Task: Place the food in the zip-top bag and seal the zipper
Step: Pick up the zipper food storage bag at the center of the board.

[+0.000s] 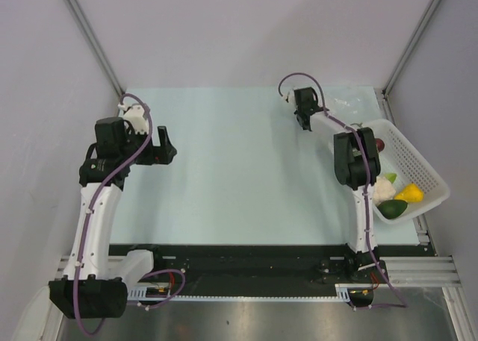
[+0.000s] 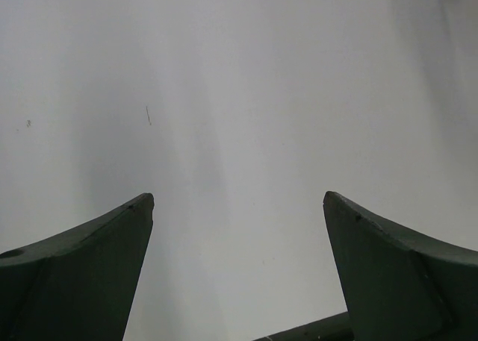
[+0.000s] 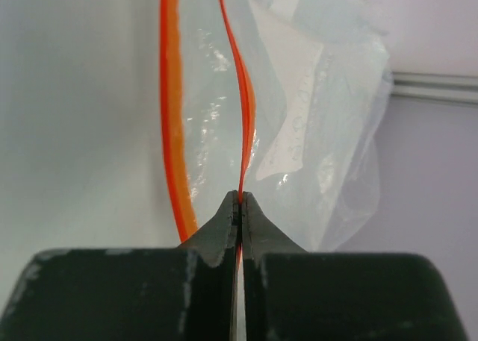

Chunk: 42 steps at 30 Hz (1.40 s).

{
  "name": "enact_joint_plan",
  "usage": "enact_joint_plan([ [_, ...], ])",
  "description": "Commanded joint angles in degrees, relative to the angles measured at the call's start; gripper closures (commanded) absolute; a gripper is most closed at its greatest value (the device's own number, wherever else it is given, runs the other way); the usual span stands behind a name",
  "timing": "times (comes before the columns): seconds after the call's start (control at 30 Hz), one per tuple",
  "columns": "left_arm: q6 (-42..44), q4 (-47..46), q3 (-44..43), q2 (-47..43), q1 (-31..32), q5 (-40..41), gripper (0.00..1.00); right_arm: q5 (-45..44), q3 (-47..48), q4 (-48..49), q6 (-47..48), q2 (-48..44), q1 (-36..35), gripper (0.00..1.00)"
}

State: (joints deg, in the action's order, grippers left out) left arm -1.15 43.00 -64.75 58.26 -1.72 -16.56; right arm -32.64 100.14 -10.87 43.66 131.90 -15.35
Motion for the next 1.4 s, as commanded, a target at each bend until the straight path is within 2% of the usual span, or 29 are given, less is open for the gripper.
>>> enact_joint_plan([
  [0.0, -3.95, -5.64, -2.05, -4.29, 0.13, 1.79, 0.00, 16.25, 3.74, -11.52, -10.78, -16.66, -1.17, 1.00],
  [0.17, -4.83, -10.83, -1.34, -8.60, 0.05, 0.04, 0.00, 26.12, 10.06, -23.80, -17.19, -22.11, -1.43, 1.00],
  [0.33, -5.88, -7.95, -6.61, -6.67, 0.13, -1.81, 0.00, 45.01, 22.71, -35.35, -29.57, -24.14, -1.52, 1.00],
  [0.37, -5.97, -7.41, -8.18, -6.06, 0.13, -3.29, 0.00, 47.73, 23.26, -36.75, -34.99, -24.58, -1.69, 1.00],
  [0.4, -6.15, -6.97, -8.89, -5.88, 0.13, -4.09, 0.00, 54.72, 23.61, -37.46, -37.39, -25.97, -1.96, 1.00],
  [0.47, -6.32, -6.09, -10.39, -5.79, 0.13, -6.11, 0.00, 60.91, 21.25, -36.95, -43.37, -27.73, -2.57, 1.00],
  [0.5, -6.32, -5.65, -10.83, -5.70, 0.13, -6.82, 0.00, 66.43, 18.98, -35.55, -50.18, -30.36, -3.88, 1.00],
  [0.67, -4.66, -1.35, -13.03, -4.82, 0.13, -9.63, 0.00, 75.16, 5.54, -25.01, -62.79, -38.28, -9.34, 1.00],
  [0.77, -3.16, 1.46, -14.69, -4.47, 0.22, -10.33, 0.00, 76.94, -1.59, -18.87, -71.85, -43.64, -10.83, 1.00],
  [0.8, -2.55, 2.17, -15.05, -4.30, 0.22, -10.77, 0.00, 76.94, -7.27, -16.75, -74.05, -45.05, -10.84, 1.00],
  [0.9, -2.37, 3.31, -15.14, -3.51, 0.75, -11.65, 0.00, 75.10, -16.60, -10.32, -83.89, -49.97, -11.01, 1.00],
  [0.97, -2.89, 3.93, -14.88, -2.19, 1.10, -13.41, 0.01, 73.61, -20.40, -6.12, -90.46, -52.78, -11.80, 1.00],
  [1.03, -3.86, 3.58, -14.53, -1.57, 1.19, -14.20, 0.00, 72.29, -23.22, -3.29, -92.96, -53.93, -12.94, 1.00],
  [1.07, -4.12, 3.14, -13.92, -1.22, 3.45, -14.03, 0.00, 70.98, -23.76, -0.23, -94.71, -54.28, -13.82, 1.00],
  [1.17, -5.70, 1.65, -13.30, -0.35, 5.22, -13.77, 0.00, 68.87, -25.25, 4.72, -94.65, -53.94, -16.72, 1.00],
  [1.37, -10.27, -3.09, -11.36, 3.70, 15.06, -8.77, 0.01, 62.54, -26.31, -1.43, -88.05, -52.80, -18.92, 1.00],
])
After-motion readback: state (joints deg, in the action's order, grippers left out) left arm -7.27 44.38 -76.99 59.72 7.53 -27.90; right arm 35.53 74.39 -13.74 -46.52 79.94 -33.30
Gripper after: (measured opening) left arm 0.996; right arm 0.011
